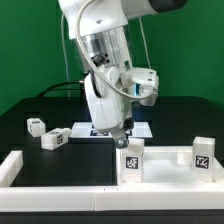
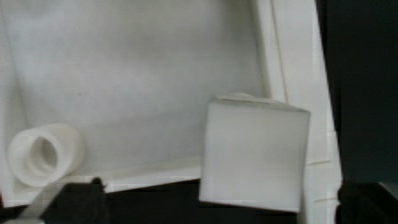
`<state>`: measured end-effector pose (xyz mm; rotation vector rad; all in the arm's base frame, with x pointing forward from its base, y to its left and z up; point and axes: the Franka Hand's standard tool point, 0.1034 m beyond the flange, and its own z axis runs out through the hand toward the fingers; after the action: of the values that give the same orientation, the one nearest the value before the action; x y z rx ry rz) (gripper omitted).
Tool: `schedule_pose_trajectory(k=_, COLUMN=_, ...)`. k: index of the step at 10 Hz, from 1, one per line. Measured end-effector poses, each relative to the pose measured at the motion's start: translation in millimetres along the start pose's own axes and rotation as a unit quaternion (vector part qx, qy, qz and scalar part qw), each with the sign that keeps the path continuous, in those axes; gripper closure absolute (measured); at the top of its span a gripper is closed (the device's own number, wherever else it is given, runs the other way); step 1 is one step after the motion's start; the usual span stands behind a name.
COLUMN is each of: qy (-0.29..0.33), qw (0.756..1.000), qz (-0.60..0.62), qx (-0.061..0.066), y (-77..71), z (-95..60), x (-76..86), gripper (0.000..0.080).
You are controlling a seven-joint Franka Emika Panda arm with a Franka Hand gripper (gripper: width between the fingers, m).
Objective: Assemble square table
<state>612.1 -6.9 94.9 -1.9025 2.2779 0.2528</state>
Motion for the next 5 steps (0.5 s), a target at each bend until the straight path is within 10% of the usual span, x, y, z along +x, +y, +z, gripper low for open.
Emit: schedule_pose_trajectory(k=5, qy=0.005, qw=0.998, qz=-0.069, qx=-0.001, y=12.2, z=1.6, x=15.7, gripper=0.0151)
